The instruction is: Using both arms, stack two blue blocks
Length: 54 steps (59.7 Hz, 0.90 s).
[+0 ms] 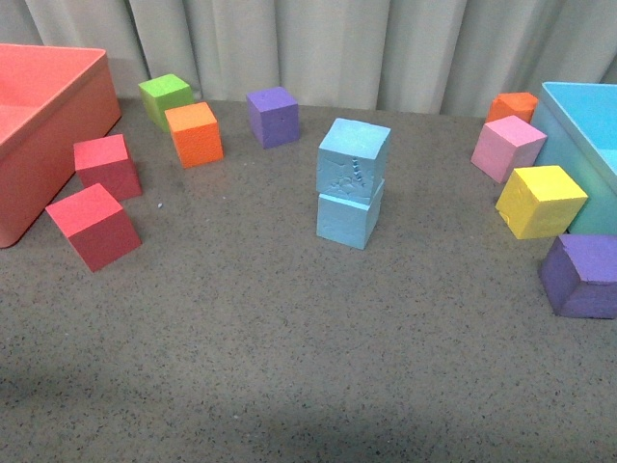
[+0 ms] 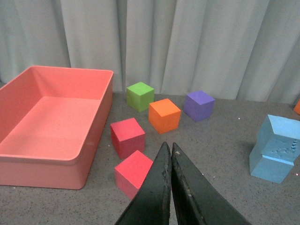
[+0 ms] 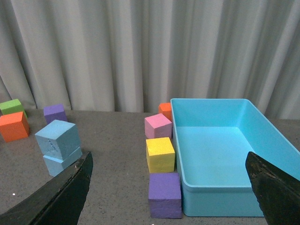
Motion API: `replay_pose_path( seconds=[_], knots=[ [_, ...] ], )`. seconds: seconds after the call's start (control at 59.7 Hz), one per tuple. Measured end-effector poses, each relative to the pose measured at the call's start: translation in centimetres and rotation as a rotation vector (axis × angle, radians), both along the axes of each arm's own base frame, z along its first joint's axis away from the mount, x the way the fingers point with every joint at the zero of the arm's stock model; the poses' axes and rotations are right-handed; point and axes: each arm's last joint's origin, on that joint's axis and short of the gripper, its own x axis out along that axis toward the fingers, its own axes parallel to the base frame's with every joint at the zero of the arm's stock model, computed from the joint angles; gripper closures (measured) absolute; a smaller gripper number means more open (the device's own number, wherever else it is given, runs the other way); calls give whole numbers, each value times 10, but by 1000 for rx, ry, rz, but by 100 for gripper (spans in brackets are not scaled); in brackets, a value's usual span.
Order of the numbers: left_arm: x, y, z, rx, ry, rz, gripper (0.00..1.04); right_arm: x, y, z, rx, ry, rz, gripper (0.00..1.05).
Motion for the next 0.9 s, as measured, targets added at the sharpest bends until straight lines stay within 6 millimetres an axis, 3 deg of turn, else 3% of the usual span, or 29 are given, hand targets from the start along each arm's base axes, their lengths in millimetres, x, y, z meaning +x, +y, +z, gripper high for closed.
replay_pose_path(
  seconds=[0.552,0.904],
  knots=[
    [-35,3,10,0,-31,12,101,0,0,0,0,0,0,10],
    [-46,3,12,0,-38,12,101,0,0,0,0,0,0,10]
  ],
)
